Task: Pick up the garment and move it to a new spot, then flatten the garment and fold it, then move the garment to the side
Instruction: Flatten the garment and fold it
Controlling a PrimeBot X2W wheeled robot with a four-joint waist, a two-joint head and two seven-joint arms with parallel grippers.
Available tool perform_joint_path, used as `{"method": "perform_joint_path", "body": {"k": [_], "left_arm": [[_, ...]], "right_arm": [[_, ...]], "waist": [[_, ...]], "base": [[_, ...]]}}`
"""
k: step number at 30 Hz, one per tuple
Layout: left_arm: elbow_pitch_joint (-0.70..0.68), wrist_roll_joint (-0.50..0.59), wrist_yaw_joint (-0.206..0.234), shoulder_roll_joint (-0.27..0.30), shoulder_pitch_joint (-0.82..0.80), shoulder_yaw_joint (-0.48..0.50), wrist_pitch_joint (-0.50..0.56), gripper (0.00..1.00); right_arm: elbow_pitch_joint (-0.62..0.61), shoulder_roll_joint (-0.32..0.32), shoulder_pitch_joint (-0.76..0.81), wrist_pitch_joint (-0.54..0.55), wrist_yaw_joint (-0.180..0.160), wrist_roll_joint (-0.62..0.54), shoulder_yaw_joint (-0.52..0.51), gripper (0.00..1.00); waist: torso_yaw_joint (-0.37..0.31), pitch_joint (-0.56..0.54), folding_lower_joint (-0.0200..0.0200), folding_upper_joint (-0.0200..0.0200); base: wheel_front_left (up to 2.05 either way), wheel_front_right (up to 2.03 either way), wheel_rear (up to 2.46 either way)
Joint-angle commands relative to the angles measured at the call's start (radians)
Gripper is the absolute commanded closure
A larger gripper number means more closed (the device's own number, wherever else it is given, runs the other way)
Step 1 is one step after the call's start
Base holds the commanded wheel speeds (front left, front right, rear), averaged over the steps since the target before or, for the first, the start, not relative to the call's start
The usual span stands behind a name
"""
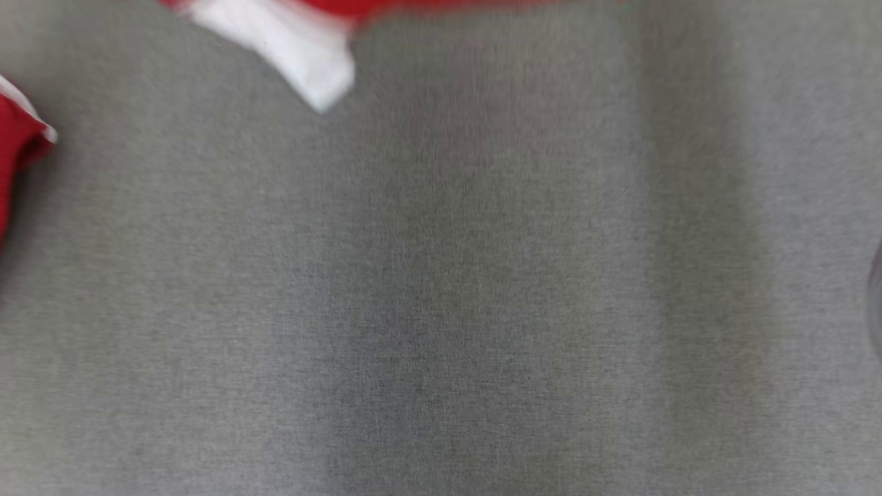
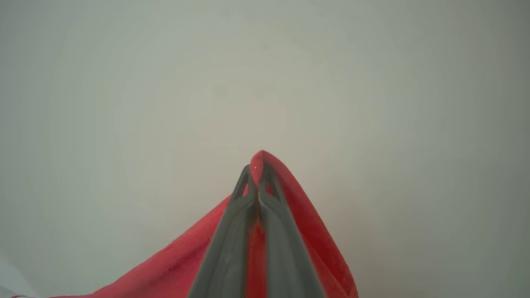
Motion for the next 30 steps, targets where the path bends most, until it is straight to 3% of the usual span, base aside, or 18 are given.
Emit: {"method": "perform_joint_path", "body": {"k": [1,9,16,25,30], "left_arm": [[0.031,0.001,0.003,0.001,-0.062,-0.017,-0.022,1.0],[0.189,-0.014,0.003,-0.039,-0.27,-0.122,-0.101,1.0],[0.288,-0.055,0.003,-0.068,-0.322,-0.202,-0.176,1.0],[0.301,-0.163,0.003,-0.09,-0.19,-0.278,-0.269,1.0],[0.169,-0.245,0.003,-0.02,0.018,-0.329,-0.292,1.0]], "right_arm": [[0.027,0.007,-0.048,-0.019,-0.002,-0.011,0.004,1.0],[0.172,-0.005,-0.224,-0.094,-0.002,-0.057,0.013,1.0],[0.232,-0.008,-0.235,-0.137,-0.001,-0.037,0.064,1.0],[0.126,-0.071,-0.036,-0.11,-0.001,0.082,0.255,1.0],[-0.02,-0.145,0.201,-0.111,-0.001,0.231,0.364,1.0]], "waist": [[-0.007,0.085,-0.0005,-0.0003],[0.008,0.122,-0.0005,-0.0003],[0.011,0.134,-0.0005,-0.0003],[0.017,0.036,-0.0005,-0.0003],[0.002,-0.067,-0.0005,-0.0003]], "base": [[0.0,0.0,0.0],[0.0,0.0,0.0],[0.0,0.0,0.0],[0.0,0.0,0.0],[0.0,0.0,0.0]]}}
